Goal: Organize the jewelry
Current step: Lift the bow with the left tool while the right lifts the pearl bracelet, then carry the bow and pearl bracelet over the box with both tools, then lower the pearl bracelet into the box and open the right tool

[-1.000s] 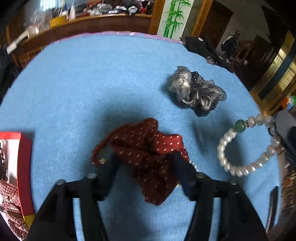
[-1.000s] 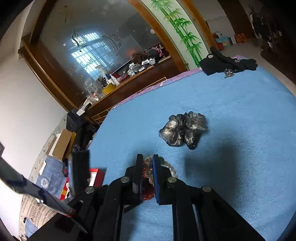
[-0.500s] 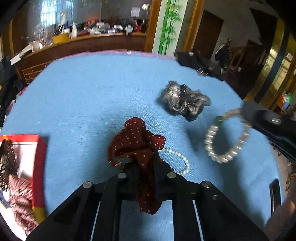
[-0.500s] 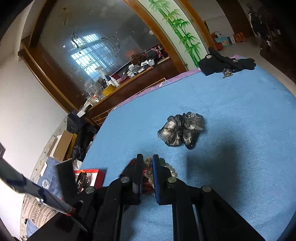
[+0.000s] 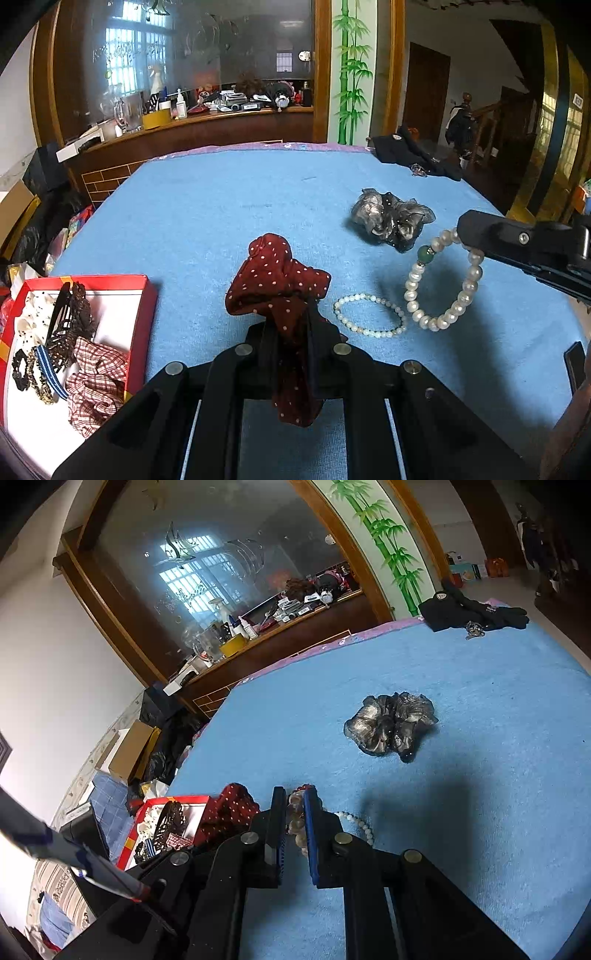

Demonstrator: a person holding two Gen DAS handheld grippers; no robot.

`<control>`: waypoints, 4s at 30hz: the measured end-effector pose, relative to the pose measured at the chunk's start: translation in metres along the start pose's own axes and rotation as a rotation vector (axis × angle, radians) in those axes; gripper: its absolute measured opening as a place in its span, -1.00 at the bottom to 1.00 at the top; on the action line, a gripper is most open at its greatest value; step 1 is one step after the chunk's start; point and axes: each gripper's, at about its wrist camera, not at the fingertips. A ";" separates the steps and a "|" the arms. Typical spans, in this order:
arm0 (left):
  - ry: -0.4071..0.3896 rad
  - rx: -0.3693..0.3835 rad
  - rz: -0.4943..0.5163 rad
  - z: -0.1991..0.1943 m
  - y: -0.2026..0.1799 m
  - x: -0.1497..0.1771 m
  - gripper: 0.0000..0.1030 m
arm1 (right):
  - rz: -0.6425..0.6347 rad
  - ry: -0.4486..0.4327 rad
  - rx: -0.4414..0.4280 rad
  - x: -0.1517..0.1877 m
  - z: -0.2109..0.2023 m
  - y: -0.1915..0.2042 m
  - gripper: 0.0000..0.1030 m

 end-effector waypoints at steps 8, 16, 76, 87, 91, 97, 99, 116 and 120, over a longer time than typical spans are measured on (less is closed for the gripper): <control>-0.016 0.023 -0.005 -0.004 0.005 -0.002 -0.79 | -0.038 0.006 0.007 0.003 0.005 0.012 -0.79; -0.026 0.029 -0.011 -0.007 0.006 -0.003 -0.79 | -0.063 0.014 0.021 0.006 0.008 0.017 -0.79; -0.058 -0.240 -0.361 -0.123 0.307 0.049 -0.78 | -0.328 0.202 -0.359 0.066 0.112 0.288 -0.78; -0.031 -0.246 -0.373 -0.112 0.316 0.053 -0.78 | -0.312 0.243 -0.347 0.071 0.134 0.287 -0.78; -0.024 -0.249 -0.374 -0.110 0.318 0.053 -0.78 | -0.316 0.246 -0.342 0.072 0.135 0.287 -0.78; -0.015 -0.253 -0.372 -0.107 0.318 0.053 -0.77 | -0.311 0.253 -0.331 0.073 0.137 0.283 -0.78; -0.014 -0.254 -0.370 -0.106 0.317 0.053 -0.77 | -0.309 0.255 -0.328 0.073 0.138 0.282 -0.78; 0.007 -0.264 -0.359 -0.101 0.314 0.056 -0.77 | -0.302 0.263 -0.298 0.075 0.140 0.275 -0.77; 0.016 -0.270 -0.356 -0.099 0.314 0.058 -0.77 | -0.302 0.263 -0.284 0.076 0.141 0.273 -0.77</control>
Point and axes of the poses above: each gripper's, at about its wrist camera, not at the fingertips, and z roughly the way its jaws point, y to its left, x to its underside, and after that the axes turned 13 degrees about -z, right-handed
